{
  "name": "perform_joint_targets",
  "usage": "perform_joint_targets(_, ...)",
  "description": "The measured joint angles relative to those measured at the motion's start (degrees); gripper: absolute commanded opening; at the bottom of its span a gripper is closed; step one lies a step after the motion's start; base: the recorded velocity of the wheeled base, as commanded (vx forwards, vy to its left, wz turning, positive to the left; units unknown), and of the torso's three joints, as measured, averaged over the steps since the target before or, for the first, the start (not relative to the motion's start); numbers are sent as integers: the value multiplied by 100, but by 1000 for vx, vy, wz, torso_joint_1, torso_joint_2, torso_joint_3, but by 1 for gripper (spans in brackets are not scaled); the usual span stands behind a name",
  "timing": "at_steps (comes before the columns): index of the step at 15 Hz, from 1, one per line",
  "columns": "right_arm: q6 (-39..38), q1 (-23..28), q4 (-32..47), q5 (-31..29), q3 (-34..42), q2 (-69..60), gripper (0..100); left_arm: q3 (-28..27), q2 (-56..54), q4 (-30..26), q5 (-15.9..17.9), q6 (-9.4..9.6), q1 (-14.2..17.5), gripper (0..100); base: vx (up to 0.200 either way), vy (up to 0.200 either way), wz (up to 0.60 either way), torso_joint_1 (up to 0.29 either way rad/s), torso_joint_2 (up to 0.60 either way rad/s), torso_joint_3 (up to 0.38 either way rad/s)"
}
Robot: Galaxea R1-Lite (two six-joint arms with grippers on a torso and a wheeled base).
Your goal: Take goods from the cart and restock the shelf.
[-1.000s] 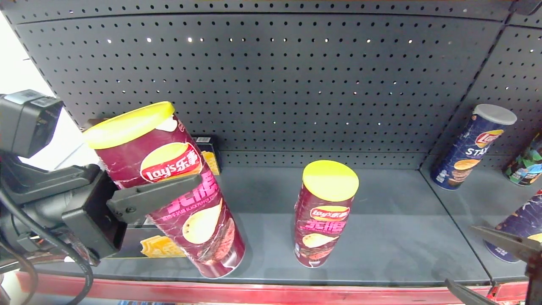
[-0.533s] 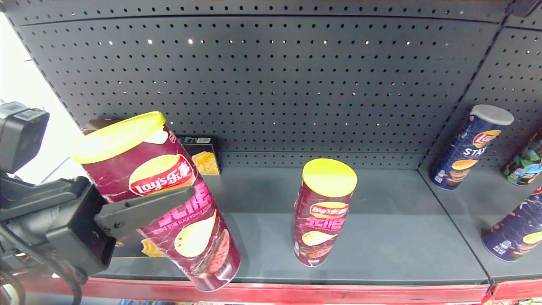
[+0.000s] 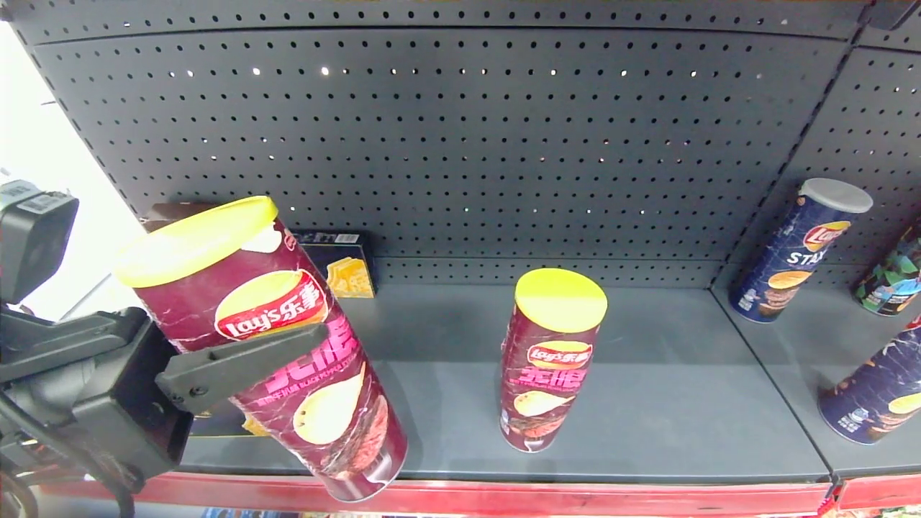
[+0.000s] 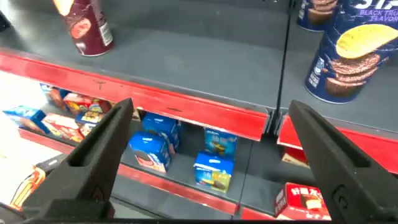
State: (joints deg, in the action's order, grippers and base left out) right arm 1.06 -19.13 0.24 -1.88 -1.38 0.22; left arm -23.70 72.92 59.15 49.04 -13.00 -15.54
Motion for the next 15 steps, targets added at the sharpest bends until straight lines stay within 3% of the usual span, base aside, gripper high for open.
perform_joint_targets(3,-33,130,-22,-145,111,-32,100,276,-184,-6,0,9,17,0,0,0,0,0,0,0)
perform_joint_targets(8,-38,149,-24,-146,127,-43,100,184,-295,-17,11,11,-171,0,0,0,0,0,0,0)
perform_joint_targets(12,-38,152,-22,-146,128,-43,100,-347,-40,-30,17,11,-408,0,0,0,0,0,0,0)
perform_joint_targets(15,-40,150,-24,-146,128,-43,100,-741,411,-9,13,68,-232,0,0,0,0,0,0,0)
